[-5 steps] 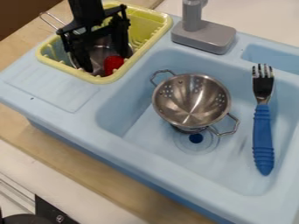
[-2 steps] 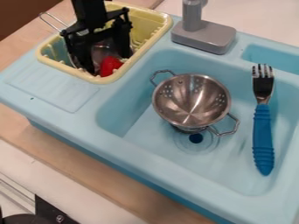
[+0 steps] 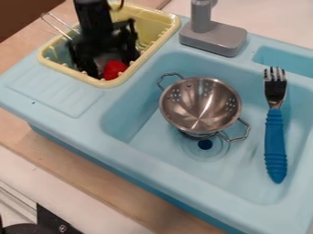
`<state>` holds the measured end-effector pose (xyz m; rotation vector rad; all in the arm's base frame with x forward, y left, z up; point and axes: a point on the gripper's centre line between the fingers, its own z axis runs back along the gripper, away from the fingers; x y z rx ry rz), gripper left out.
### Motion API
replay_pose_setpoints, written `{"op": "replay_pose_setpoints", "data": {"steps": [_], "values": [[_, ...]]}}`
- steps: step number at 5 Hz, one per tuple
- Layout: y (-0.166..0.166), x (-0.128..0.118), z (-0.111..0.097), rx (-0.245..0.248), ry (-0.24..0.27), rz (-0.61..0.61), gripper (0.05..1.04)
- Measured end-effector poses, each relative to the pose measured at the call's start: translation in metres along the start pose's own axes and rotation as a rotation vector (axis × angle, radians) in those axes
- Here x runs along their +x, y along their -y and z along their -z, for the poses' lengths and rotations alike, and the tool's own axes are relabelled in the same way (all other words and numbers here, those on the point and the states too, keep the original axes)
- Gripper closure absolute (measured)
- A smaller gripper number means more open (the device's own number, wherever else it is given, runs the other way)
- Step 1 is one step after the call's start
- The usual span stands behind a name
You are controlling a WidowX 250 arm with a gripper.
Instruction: Mova o morango para dentro do escorredor prata dentro da pia
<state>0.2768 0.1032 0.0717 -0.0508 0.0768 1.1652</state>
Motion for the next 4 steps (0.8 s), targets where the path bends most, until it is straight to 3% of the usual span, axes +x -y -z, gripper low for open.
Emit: {"op": "replay_pose_setpoints", "data": {"steps": [3,4], "values": [[0.0004,-0.0058,0.0035,-0.018,-0.032,0.024,0.251],[-0.0019,-0.0037,0.0015,0.000,-0.025,0.022,0.251]]}}
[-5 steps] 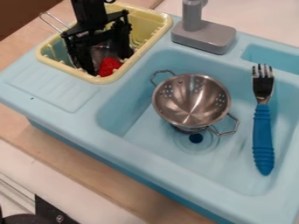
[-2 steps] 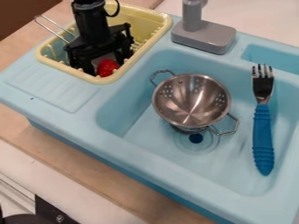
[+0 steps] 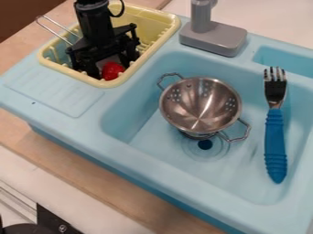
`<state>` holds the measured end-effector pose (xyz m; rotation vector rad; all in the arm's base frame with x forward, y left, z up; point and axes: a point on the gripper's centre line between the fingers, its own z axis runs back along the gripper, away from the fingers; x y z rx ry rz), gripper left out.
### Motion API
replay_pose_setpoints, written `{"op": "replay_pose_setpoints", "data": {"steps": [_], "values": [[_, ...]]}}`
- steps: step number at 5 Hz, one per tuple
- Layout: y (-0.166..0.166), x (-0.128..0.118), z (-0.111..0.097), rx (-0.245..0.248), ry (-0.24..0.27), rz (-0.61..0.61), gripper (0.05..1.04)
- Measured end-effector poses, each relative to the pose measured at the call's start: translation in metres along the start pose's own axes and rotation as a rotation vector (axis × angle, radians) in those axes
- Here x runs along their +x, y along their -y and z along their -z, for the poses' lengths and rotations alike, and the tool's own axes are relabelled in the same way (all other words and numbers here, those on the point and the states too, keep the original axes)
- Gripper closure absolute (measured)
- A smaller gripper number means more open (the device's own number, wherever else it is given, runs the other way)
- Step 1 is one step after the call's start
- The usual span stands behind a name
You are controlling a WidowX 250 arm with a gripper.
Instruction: Mova o morango para dentro do escorredor prata dentro da pia
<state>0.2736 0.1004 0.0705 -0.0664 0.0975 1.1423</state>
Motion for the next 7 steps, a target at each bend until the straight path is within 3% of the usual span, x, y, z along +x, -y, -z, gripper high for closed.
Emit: {"op": "replay_pose_setpoints", "data": {"steps": [3,5,7], "values": [[-0.002,0.015,-0.034,0.031,0.015,-0.050,0.251],[0.000,0.016,-0.063,-0.046,0.030,-0.048,0.251],[0.002,0.003,-0.092,-0.104,0.098,0.010,0.251]]}}
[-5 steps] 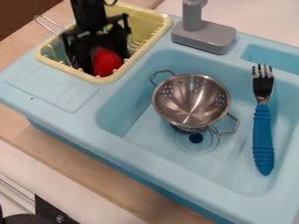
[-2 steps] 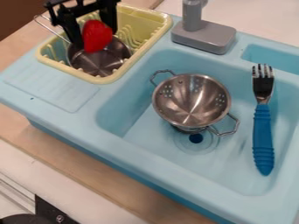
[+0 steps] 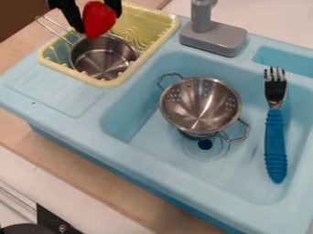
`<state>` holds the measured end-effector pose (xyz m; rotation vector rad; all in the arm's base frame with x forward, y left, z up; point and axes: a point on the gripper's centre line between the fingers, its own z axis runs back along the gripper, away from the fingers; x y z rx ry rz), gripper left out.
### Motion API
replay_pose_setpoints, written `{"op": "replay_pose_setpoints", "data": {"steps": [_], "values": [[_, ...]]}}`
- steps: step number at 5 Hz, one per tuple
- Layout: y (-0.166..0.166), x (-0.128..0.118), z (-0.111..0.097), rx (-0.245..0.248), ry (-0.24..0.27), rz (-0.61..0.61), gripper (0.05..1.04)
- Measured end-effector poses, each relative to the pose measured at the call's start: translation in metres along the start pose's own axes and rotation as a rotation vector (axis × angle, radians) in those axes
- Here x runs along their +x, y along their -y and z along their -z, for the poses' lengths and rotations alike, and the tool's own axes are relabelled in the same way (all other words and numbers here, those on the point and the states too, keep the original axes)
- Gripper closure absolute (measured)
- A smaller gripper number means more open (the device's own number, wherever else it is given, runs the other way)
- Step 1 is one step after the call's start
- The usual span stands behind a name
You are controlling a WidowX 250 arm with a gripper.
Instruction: Mova o morango para dentro do escorredor prata dentro da pia
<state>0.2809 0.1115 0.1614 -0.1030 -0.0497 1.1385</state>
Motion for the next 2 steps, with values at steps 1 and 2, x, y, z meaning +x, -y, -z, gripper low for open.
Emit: {"op": "replay_pose_setpoints", "data": {"steps": [1,2], "values": [[0.005,-0.026,-0.002,-0.021,-0.005,0.095,0.251],[0.019,-0.049,0.002,-0.018,-0.024,0.232,0.251]]}}
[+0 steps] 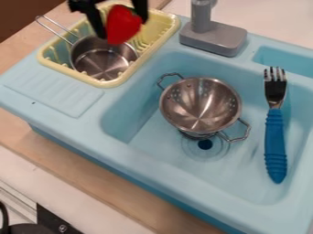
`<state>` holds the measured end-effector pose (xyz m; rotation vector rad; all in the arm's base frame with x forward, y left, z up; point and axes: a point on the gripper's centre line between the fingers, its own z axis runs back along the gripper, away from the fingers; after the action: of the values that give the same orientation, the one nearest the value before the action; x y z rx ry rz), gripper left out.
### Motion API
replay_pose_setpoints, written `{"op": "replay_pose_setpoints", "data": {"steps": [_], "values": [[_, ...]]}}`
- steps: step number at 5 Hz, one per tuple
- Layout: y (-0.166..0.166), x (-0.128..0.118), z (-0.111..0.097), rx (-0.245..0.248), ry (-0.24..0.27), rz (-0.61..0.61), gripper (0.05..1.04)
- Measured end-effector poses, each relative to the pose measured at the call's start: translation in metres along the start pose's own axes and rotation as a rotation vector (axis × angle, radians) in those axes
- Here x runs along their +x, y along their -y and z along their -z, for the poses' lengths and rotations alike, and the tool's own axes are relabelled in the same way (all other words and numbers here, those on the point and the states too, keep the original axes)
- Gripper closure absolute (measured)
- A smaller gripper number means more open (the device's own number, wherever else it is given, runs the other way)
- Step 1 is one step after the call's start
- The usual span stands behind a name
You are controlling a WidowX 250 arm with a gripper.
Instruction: Mova o morango para dentro do escorredor prata dentro da pia
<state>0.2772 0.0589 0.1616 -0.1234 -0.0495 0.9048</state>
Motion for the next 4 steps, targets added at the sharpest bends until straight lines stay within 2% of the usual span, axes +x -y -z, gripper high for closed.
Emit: {"op": "replay_pose_setpoints", "data": {"steps": [1,3,4], "values": [[0.010,-0.024,0.004,0.008,0.015,0.096,0.251],[0.029,-0.062,0.026,0.014,0.017,0.269,0.251],[0.040,-0.073,0.050,0.019,0.024,0.321,0.251]]}}
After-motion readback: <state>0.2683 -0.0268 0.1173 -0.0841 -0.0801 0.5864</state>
